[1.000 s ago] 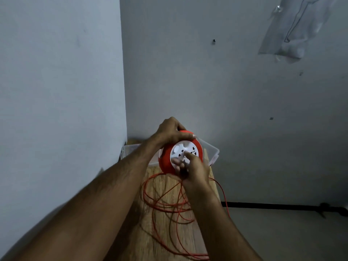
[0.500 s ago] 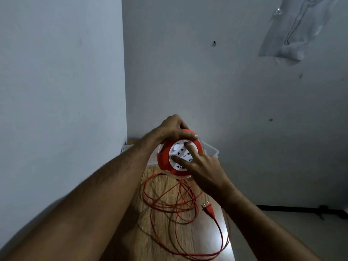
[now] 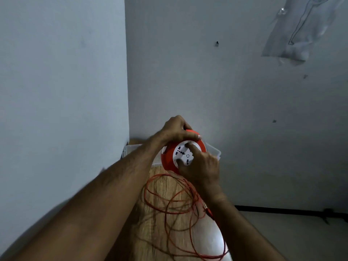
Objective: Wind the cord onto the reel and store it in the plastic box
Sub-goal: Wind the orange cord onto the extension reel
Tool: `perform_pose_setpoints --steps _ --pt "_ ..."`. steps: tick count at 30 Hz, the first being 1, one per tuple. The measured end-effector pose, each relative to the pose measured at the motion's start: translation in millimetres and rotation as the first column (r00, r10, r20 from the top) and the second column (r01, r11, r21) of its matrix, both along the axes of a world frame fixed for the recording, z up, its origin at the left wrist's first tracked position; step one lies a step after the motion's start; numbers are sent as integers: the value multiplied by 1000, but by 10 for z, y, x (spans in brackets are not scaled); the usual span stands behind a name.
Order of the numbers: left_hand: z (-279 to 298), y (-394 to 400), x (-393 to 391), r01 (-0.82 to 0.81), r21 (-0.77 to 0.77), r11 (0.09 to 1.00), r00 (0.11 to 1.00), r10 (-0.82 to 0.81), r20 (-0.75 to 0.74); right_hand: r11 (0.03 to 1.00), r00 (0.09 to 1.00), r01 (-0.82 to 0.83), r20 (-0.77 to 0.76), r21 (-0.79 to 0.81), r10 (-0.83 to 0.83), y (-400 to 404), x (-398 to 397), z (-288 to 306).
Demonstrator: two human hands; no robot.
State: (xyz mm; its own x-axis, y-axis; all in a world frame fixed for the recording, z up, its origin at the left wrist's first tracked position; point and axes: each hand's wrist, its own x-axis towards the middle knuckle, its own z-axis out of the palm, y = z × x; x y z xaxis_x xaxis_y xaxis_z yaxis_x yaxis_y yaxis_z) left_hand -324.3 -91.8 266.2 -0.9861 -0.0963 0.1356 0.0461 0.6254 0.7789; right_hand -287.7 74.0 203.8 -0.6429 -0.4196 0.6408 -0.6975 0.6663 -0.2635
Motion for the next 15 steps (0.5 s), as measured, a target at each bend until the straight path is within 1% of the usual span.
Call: perform_pose_setpoints --steps 2,3,5,6,7,8,9,10,11,12,13,14,15 --pt "-31 41 -19 1 -20 1000 1000 -1 -3 973 973 101 226 -206 -53 -102 83 -70" --pt "-53 77 -44 2 -46 999 1000 -2 -5 934 946 162 319 -319 -55 -135 122 -82" --pt "-101 89 -37 -15 -101 995 1000 13 -17 813 858 310 513 -493 -17 -248 205 -108" --pt "-125 90 -32 -29 -115 993 999 26 -22 732 782 415 623 -541 17 -300 245 -89" --pt "-150 85 -28 -43 -117 992 999 40 -26 630 681 528 727 -569 86 -346 281 -49" --pt "-175 87 -32 -49 -115 992 999 47 -25 489 580 634 787 -599 211 -380 296 4" --pt "-191 101 -37 -45 -116 992 999 43 -20 333 485 730 796 -597 362 -409 293 65" --pt "-199 109 -34 -35 -122 992 999 34 -12 201 402 805 763 -558 506 -428 300 156" --pt "-197 110 -36 -29 -130 991 1000 28 -6 112 343 856 717 -505 607 -428 291 232" --pt "-187 97 -39 -31 -133 991 1000 30 -4 73 308 877 672 -475 674 -406 295 278" --pt "-168 67 -41 -40 -123 992 999 40 -6 100 276 872 650 -479 708 -383 296 303" --pt "-146 27 -43 -52 -95 994 999 51 -7 167 273 833 654 -528 705 -350 295 296" --pt "-121 -10 -44 -58 -53 997 998 58 -4 287 333 737 698 -612 634 -294 317 283"
